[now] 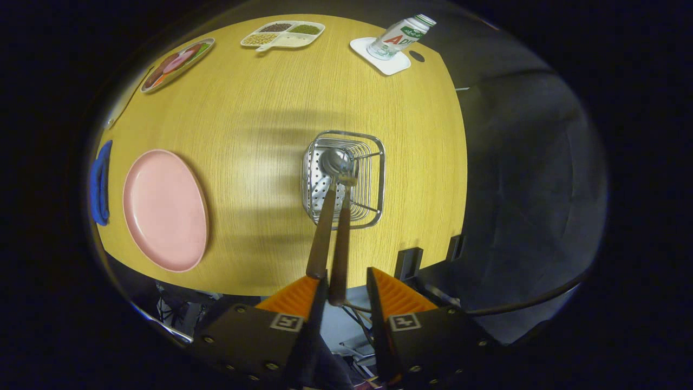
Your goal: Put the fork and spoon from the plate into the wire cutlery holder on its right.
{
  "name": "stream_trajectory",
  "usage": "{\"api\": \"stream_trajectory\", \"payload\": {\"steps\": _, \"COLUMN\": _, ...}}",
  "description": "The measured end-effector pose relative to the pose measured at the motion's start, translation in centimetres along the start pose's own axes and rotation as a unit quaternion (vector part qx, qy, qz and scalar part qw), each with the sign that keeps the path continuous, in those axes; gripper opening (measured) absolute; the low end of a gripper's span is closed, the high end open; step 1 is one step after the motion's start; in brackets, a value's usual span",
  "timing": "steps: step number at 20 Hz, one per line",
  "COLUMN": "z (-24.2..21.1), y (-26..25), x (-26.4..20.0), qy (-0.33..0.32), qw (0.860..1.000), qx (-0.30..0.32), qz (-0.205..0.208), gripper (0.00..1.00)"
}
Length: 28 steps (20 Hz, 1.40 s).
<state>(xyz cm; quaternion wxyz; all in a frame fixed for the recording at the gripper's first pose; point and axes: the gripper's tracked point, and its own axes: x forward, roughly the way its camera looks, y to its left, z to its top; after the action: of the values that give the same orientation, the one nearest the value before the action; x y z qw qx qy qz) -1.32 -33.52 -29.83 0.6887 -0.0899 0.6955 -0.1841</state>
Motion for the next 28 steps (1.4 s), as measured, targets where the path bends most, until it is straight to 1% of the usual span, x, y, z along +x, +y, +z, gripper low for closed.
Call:
{"api": "stream_trajectory", "payload": {"steps": 1, "z": 0.3, "y": 0.2, "x": -0.1, "qy": -0.004, "qw": 1.0, "qx": 0.0, "qz": 0.004, "gripper": 0.56}}
{"api": "stream_trajectory", "payload": {"steps": 2, "z": 0.5, "y": 0.2, "x": -0.2, "qy": -0.007, "qw": 1.0, "qx": 0.0, "qz": 0.005, "gripper": 0.71}}
{"api": "stream_trajectory", "payload": {"steps": 3, "z": 0.5, "y": 0.2, "x": -0.3, "qy": -0.01, "qw": 1.0, "qx": -0.004, "qz": 0.004, "gripper": 0.78}}
{"api": "stream_trajectory", "payload": {"steps": 4, "z": 0.4, "y": 0.1, "x": -0.3, "qy": -0.011, "qw": 1.0, "qx": -0.006, "qz": 0.003, "gripper": 0.81}}
{"api": "stream_trajectory", "payload": {"steps": 10, "z": 0.1, "y": -0.1, "x": -0.6, "qy": -0.014, "qw": 1.0, "qx": -0.007, "qz": 0.002, "gripper": 0.81}}
{"api": "stream_trajectory", "payload": {"steps": 15, "z": 0.0, "y": -0.2, "x": -1.5, "qy": -0.04, "qw": 0.999, "qx": 0.001, "qz": 0.005, "gripper": 0.82}}
{"api": "stream_trajectory", "payload": {"steps": 18, "z": 0.5, "y": 0.8, "x": -2.2, "qy": -0.07, "qw": 0.997, "qx": 0.002, "qz": 0.022, "gripper": 0.83}}
{"api": "stream_trajectory", "payload": {"steps": 21, "z": 1.9, "y": 2.0, "x": -3.1, "qy": -0.12, "qw": 0.991, "qx": 0.015, "qz": 0.049, "gripper": 0.83}}
{"api": "stream_trajectory", "payload": {"steps": 23, "z": 3.1, "y": 2.2, "x": -4.2, "qy": -0.161, "qw": 0.985, "qx": 0.035, "qz": 0.058, "gripper": 0.83}}
{"api": "stream_trajectory", "payload": {"steps": 25, "z": 4.7, "y": 2.0, "x": -5.7, "qy": -0.216, "qw": 0.973, "qx": 0.058, "qz": 0.065, "gripper": 0.83}}
{"api": "stream_trajectory", "payload": {"steps": 27, "z": 6.5, "y": 1.4, "x": -8.0, "qy": -0.283, "qw": 0.954, "qx": 0.075, "qz": 0.067, "gripper": 0.83}}
{"api": "stream_trajectory", "payload": {"steps": 28, "z": 7.3, "y": 0.9, "x": -9.3, "qy": -0.32, "qw": 0.941, "qx": 0.083, "qz": 0.066, "gripper": 0.83}}
